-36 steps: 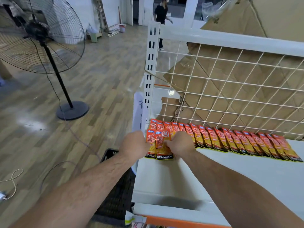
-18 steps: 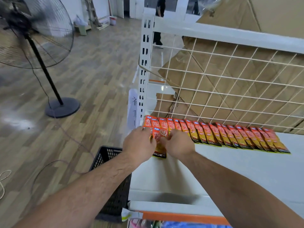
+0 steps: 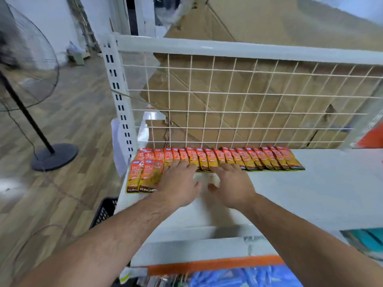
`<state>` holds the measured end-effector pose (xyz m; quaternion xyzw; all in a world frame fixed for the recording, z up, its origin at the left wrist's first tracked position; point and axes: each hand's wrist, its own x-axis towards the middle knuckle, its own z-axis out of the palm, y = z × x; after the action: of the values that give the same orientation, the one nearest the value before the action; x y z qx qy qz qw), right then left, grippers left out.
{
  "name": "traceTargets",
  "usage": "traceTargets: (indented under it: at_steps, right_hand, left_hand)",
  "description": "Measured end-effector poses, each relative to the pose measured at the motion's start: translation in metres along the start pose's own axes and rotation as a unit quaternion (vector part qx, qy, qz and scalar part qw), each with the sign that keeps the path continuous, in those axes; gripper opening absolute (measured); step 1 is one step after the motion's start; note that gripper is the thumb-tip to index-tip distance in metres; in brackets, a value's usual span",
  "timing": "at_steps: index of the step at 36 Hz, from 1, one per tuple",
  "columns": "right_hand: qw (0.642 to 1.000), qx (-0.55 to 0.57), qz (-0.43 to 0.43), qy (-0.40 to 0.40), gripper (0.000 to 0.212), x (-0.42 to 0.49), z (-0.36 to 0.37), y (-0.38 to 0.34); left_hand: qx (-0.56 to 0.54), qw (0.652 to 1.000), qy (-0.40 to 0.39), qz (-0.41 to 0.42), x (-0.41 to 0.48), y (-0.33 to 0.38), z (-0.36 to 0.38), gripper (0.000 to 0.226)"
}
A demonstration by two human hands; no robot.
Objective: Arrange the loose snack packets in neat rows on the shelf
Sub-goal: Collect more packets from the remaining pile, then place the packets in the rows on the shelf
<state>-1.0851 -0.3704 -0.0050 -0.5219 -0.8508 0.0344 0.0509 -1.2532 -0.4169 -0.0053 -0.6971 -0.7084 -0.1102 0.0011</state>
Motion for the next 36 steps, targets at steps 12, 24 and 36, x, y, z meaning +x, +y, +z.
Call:
traceTargets:
  at_steps: [12,24,36]
  right_hand:
    - [0.996,-0.007,0.087,-0.033,0.066,-0.110,-0.045,0.187]
    - [0.975,0.031,0.219,-0.010,0.073,-0.197,-0.079,0.360]
    - [0.951,0.011,0.308,0.001,0.066,-0.226,-0.088,0.511]
  left_hand:
    - [-0.044,0.995,-0.054,0.073,0.017,0.205,0.025,0.058]
    - [-0.065,0.971,-0.102,0.206,0.058,0.396,0.049,0.068]
    - [-0.074,0.942,-0.117,0.307,0.144,0.558,0.108,0.068]
